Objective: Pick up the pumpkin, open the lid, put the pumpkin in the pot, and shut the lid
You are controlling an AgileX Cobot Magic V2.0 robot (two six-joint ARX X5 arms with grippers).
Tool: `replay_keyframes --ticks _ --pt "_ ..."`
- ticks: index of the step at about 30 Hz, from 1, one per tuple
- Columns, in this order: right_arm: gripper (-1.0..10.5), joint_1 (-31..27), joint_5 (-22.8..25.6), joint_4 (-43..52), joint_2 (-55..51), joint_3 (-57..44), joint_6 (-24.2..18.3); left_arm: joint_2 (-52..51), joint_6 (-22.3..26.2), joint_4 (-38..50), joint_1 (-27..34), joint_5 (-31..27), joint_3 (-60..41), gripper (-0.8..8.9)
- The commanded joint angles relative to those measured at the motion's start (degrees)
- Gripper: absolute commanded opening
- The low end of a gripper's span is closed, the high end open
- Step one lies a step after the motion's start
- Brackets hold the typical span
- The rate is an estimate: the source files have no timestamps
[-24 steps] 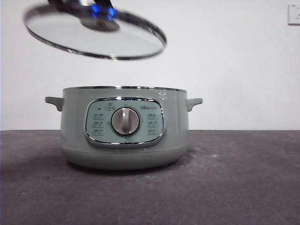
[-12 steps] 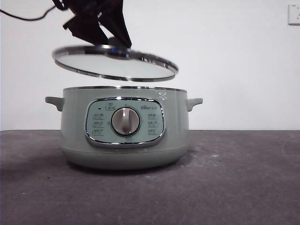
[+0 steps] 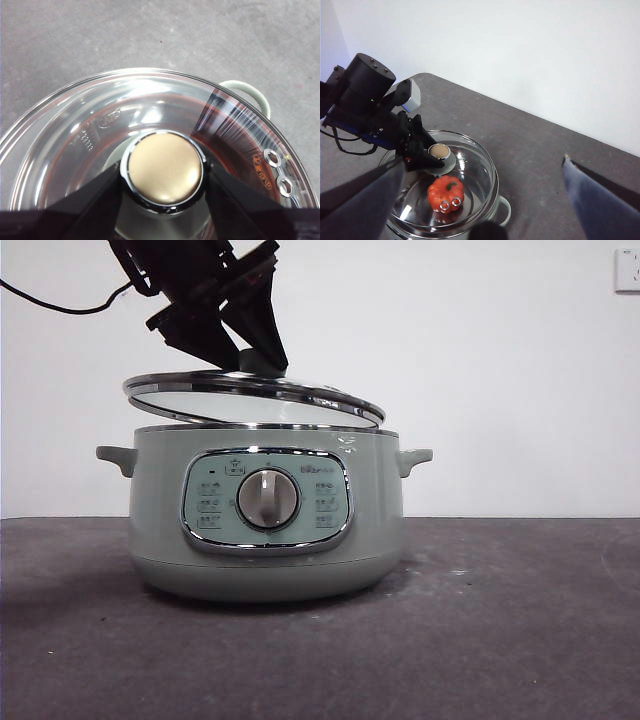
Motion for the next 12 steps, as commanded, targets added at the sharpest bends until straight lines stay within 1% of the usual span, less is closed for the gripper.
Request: replay_keyframes --ticks 1,12 --pt "6.3 0.1 0.2 0.1 0.2 0.0 0.6 -0.2 0.9 2.6 -0.2 0.5 1.2 -0.09" --pt "6.3 0.1 0.2 0.1 0.2 0.0 0.6 0.0 0.9 3.0 -0.3 0.7 1.2 -0.09"
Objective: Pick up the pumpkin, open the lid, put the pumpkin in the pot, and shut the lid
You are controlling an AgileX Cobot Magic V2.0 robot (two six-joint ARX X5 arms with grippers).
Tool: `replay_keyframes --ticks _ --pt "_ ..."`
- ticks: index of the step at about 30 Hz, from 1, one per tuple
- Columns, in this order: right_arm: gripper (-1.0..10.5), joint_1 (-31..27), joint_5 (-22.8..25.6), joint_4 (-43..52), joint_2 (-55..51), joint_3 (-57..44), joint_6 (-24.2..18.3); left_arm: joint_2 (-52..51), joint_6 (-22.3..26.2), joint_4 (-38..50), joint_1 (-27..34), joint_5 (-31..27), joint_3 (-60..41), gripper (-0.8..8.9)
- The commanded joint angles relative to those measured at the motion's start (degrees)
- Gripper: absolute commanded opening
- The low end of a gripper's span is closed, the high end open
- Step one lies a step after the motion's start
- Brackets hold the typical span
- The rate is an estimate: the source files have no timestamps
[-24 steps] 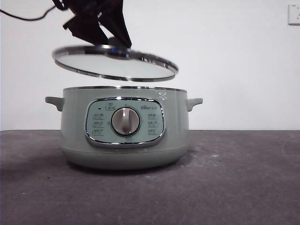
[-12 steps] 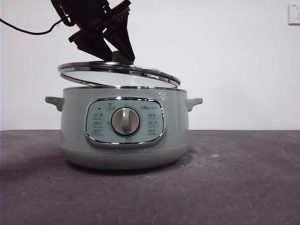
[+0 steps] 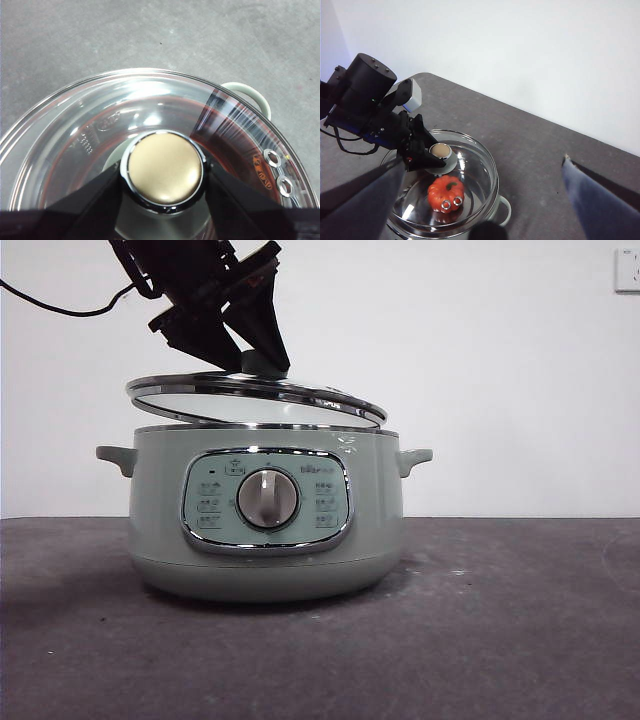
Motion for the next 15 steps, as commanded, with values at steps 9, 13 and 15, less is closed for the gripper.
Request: replay_keyframes --ticks 9,13,15 --pt "6.3 0.1 0.2 0.0 0.1 0.0 0.6 3.1 0.7 2.0 -1.1 0.9 1.2 -0.09" --pt "6.3 0.1 0.2 -0.2 0.1 0.0 0.6 3.3 0.7 1.9 -1.7 -0.1 1.2 -0.09" --pt "6.3 0.1 0.2 -0.2 0.1 0.0 0.5 3.3 0.7 1.4 -1.9 -0.1 1.2 -0.09"
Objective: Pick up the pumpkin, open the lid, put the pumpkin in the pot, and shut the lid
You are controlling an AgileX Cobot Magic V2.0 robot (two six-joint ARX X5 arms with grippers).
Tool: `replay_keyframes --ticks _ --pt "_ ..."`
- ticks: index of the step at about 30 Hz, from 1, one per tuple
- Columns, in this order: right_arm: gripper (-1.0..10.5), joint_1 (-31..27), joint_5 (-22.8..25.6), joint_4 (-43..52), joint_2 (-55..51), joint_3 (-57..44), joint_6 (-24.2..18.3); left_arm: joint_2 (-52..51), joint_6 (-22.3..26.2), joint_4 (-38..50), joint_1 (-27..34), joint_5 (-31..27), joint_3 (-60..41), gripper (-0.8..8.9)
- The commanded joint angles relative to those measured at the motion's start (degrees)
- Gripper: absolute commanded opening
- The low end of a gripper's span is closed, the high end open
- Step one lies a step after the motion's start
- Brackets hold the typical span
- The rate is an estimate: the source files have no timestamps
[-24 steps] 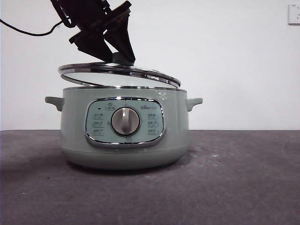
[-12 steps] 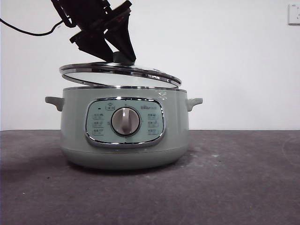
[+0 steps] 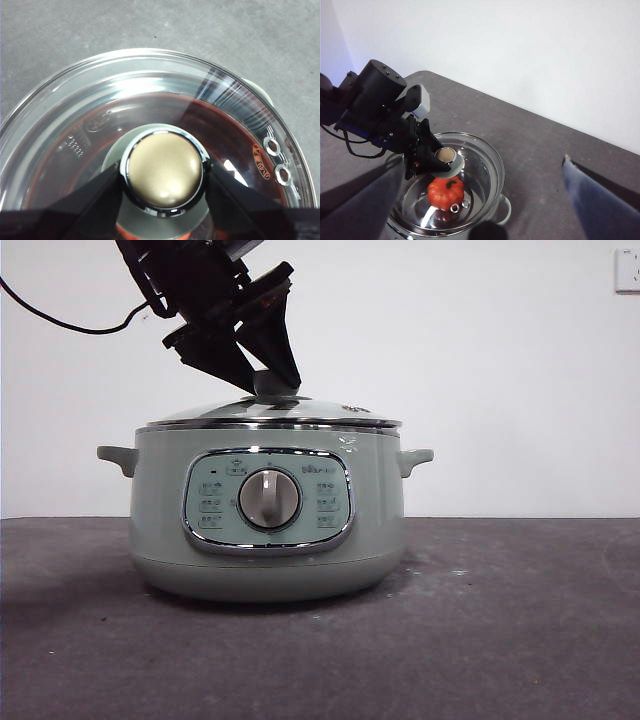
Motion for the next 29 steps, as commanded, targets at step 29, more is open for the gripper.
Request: replay_keyframes --ticks 29 --pt "6.3 0.1 0.1 -2.1 0.1 0.0 0.3 0.5 2.1 -10.5 -0.8 0.3 0.7 1.10"
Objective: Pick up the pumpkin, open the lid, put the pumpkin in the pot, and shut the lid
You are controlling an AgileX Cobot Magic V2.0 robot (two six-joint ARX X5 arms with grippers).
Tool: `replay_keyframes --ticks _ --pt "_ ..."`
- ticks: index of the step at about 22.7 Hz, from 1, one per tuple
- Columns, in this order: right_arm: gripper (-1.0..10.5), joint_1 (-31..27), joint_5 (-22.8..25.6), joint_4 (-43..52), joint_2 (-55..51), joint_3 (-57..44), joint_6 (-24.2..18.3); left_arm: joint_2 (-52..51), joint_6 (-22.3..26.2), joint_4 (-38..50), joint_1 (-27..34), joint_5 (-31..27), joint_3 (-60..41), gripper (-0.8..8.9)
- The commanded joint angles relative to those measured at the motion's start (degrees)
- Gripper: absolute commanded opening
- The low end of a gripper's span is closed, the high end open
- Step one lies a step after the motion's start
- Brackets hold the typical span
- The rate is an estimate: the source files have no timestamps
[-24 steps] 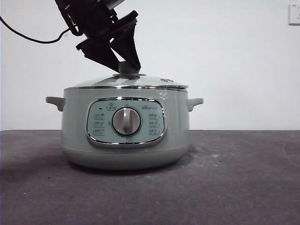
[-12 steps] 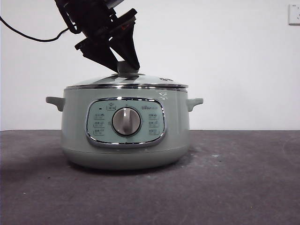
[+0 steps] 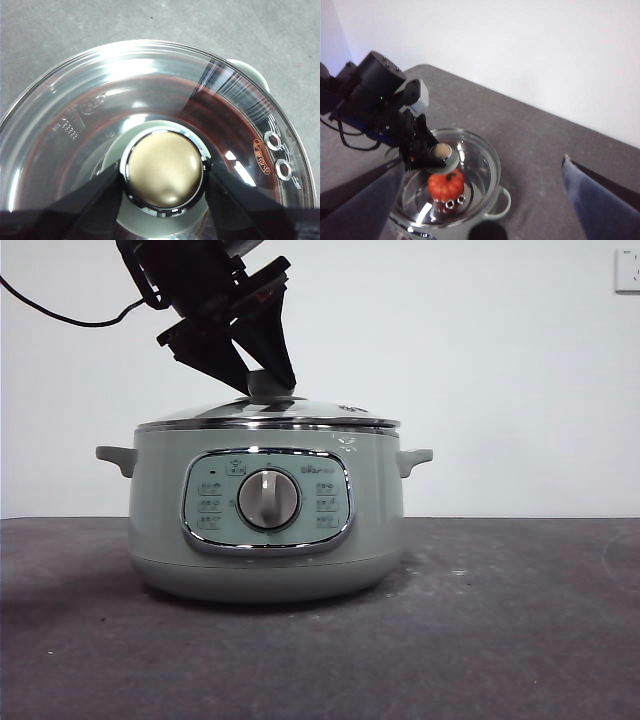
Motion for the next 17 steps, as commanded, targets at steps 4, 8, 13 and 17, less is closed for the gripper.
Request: replay_keyframes --ticks 4,8,13,17 --pt "6.3 0.1 0.1 -2.0 0.2 0.0 0.3 0.5 1.6 -4.9 -0.5 0.4 -0.9 4.72" --pt "6.3 0.1 0.1 -3.7 0.2 0.0 0.4 0.0 1.6 -5.5 -0.5 0.3 -0.9 4.71" --pt "6.3 0.1 0.1 -3.9 0.2 0.0 0.6 -0.9 1.5 -5.9 -0.5 0.3 0.7 4.71" --pt "6.3 0.1 0.1 -5.6 0.2 0.0 0.6 -2.1 1.5 -8.0 -0.5 0.3 3.1 4.71"
